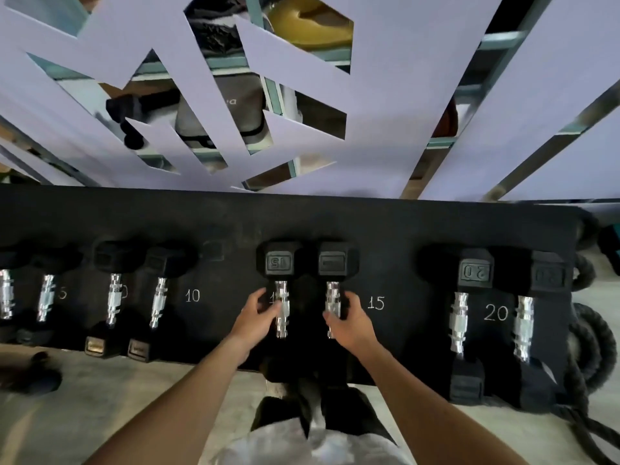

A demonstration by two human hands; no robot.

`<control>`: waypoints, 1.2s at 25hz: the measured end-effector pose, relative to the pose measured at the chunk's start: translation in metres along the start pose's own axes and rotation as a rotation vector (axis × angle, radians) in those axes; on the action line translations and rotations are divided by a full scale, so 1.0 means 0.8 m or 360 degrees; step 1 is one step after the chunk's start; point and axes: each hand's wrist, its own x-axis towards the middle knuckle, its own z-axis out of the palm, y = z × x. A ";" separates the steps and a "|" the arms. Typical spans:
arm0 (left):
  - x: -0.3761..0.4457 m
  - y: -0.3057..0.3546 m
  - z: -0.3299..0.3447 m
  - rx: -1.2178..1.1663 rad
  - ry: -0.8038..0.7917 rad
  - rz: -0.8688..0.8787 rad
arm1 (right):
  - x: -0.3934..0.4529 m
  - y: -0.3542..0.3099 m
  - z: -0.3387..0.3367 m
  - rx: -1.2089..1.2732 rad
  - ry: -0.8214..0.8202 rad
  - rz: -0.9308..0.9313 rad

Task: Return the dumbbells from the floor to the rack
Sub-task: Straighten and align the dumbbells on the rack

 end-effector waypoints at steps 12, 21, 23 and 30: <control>0.048 0.025 0.035 -0.0117 -0.0233 -0.0128 | 0.051 -0.006 0.019 0.0476 -0.0072 0.0222; 0.058 0.026 0.033 0.0067 -0.0446 -0.0091 | 0.054 -0.002 0.035 0.0469 0.0175 0.0239; 0.058 0.028 0.032 0.0158 -0.0437 -0.0078 | 0.050 -0.005 0.049 0.0437 0.0381 0.0267; 0.056 0.046 0.035 0.0327 -0.0437 -0.0148 | 0.070 -0.028 0.043 0.0529 0.0503 0.0621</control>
